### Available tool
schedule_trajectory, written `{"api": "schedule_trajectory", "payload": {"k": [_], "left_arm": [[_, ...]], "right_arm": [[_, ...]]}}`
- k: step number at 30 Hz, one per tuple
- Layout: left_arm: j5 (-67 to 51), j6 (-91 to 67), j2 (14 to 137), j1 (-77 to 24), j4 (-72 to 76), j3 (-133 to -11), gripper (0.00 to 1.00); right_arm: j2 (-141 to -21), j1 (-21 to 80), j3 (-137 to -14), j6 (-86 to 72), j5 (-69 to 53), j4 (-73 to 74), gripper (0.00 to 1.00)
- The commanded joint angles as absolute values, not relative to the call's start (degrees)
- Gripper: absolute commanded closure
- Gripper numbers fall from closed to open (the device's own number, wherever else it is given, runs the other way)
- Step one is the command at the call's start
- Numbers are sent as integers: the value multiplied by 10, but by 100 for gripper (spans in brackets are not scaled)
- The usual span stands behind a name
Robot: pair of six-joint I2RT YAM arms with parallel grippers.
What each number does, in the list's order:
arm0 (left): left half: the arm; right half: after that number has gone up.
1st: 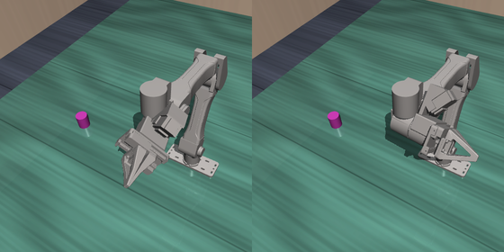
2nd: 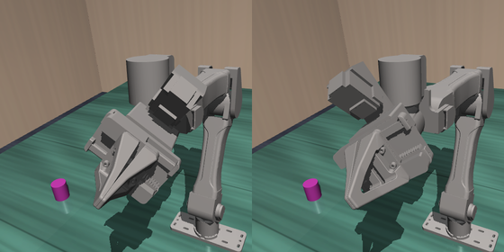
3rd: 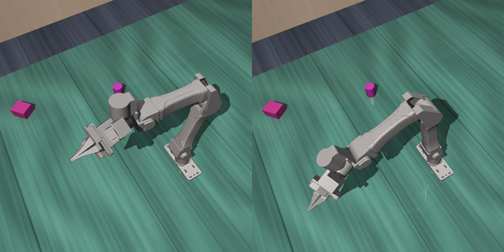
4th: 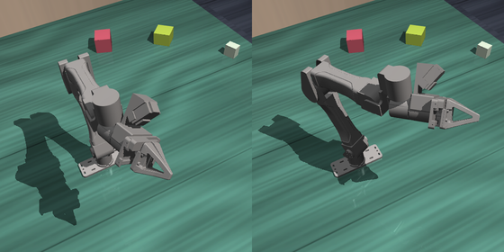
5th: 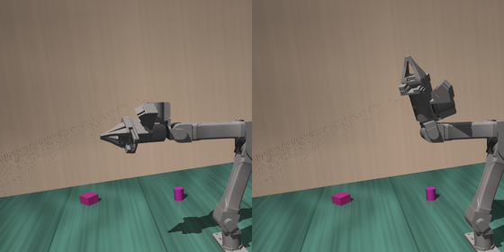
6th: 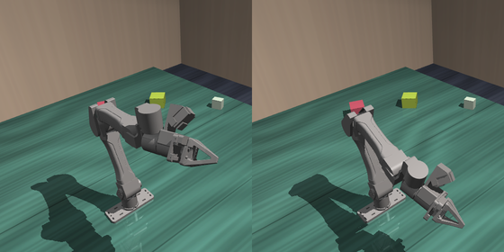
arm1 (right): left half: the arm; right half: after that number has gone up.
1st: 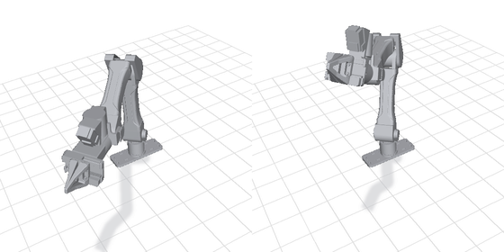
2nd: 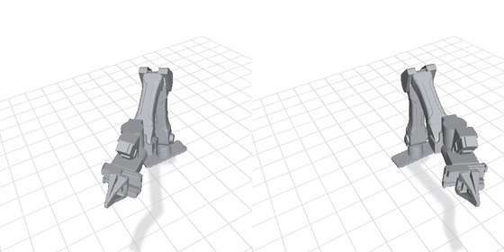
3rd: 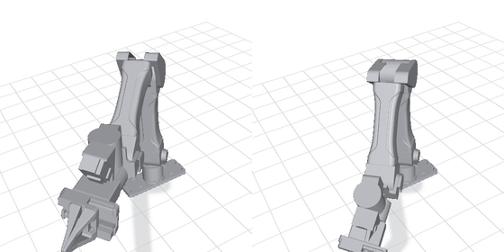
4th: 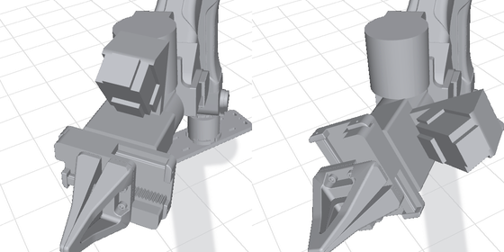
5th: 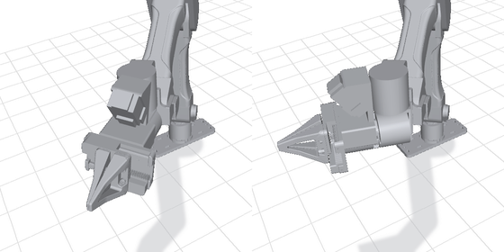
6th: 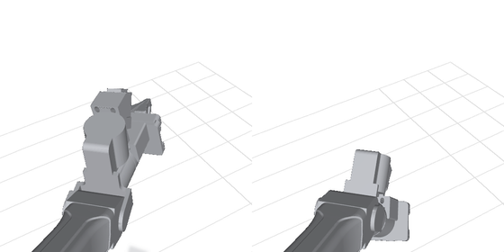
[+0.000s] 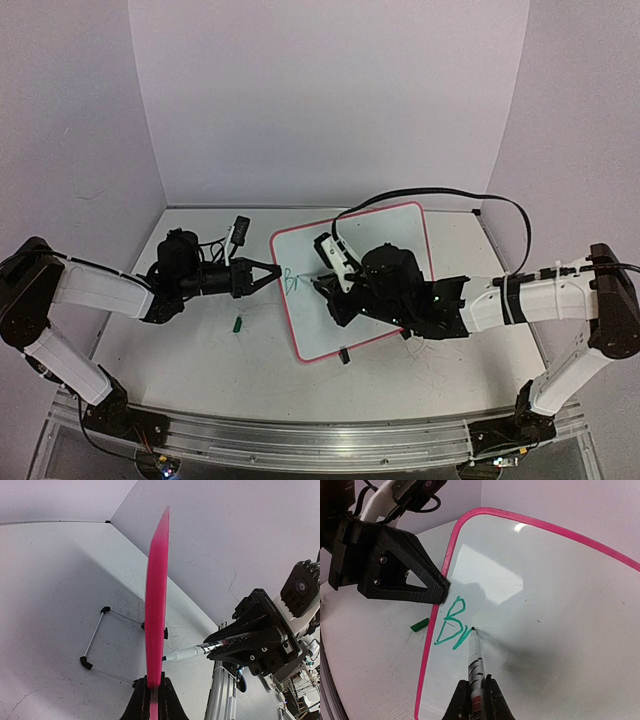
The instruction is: Write a sentence on the whiteboard
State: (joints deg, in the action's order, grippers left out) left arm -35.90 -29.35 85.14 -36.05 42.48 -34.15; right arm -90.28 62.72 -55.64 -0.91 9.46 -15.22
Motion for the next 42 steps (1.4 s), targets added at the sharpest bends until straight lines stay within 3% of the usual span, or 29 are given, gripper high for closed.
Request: {"api": "schedule_trajectory", "payload": {"k": [1, 32, 42], "left_arm": [[-366, -278, 835, -361, 430, -358, 100], [-366, -277, 830, -361, 429, -356, 100], [-365, -276, 830, -361, 428, -355, 100]], "right_arm": [[-882, 623, -553, -16, 100, -169, 100], [-906, 615, -563, -22, 110, -182, 100], [-852, 615, -535, -22, 76, -192, 100]]}}
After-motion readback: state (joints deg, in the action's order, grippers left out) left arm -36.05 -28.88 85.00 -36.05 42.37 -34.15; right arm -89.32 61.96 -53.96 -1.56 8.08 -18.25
